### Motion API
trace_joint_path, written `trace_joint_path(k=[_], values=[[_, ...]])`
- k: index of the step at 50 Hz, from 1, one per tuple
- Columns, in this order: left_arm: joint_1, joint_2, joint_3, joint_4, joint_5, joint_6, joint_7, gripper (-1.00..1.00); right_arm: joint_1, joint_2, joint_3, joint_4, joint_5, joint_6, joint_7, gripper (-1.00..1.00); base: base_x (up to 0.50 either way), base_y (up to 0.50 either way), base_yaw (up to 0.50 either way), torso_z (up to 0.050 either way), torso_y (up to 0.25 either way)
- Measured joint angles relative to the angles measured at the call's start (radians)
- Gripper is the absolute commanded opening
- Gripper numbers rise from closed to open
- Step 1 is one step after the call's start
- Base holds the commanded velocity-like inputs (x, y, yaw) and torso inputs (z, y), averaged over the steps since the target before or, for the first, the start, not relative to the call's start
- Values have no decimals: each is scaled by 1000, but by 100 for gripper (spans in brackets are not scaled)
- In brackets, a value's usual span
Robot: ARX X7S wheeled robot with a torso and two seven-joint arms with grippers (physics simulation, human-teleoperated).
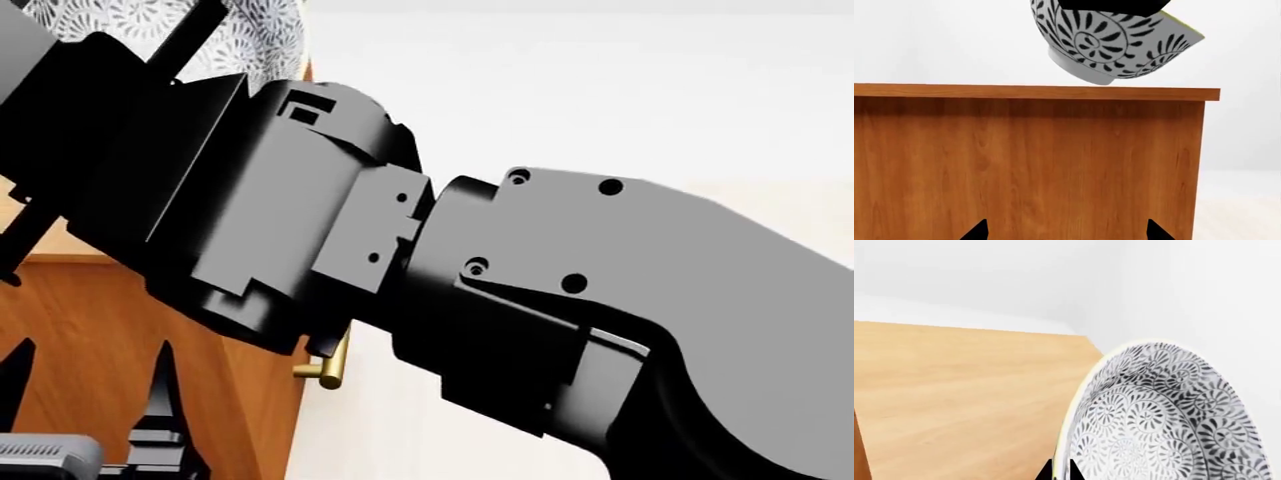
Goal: Close the top drawer of the cabinet and put the bowl on top of it.
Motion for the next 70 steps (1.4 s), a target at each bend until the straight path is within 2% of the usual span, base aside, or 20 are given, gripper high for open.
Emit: trace_joint_path(k=[14, 15, 26, 49, 55, 63, 70], values=[[0, -1, 3, 3, -1, 1, -4, 100, -5, 0, 11, -28, -53, 52, -31, -100, 0, 0, 0, 0, 0], [0, -1, 3, 4, -1, 1, -5, 100, -5, 0, 11, -30, -57, 55, -32, 100, 0, 0, 0, 0, 0], [4, -5, 1, 10, -5, 3, -8, 100, 44, 0, 5, -21, -71, 67, -32, 100, 0, 0, 0, 0, 0], [14, -15, 5, 36, -6, 0, -17, 100, 419, 0, 9, 160, -12, 46, -42, 100, 0, 0, 0, 0, 0], [12, -17, 7, 40, -5, -3, -18, 100, 468, 0, 97, 242, -119, 91, -77, 100, 0, 0, 0, 0, 0], [9, -17, 12, 42, -4, -4, -19, 100, 500, 6, 266, 334, -379, 183, -159, 100, 0, 0, 0, 0, 0], [9, -17, 16, 44, -3, -2, -18, 100, 486, 98, 360, 247, -517, 299, -167, 100, 0, 0, 0, 0, 0]])
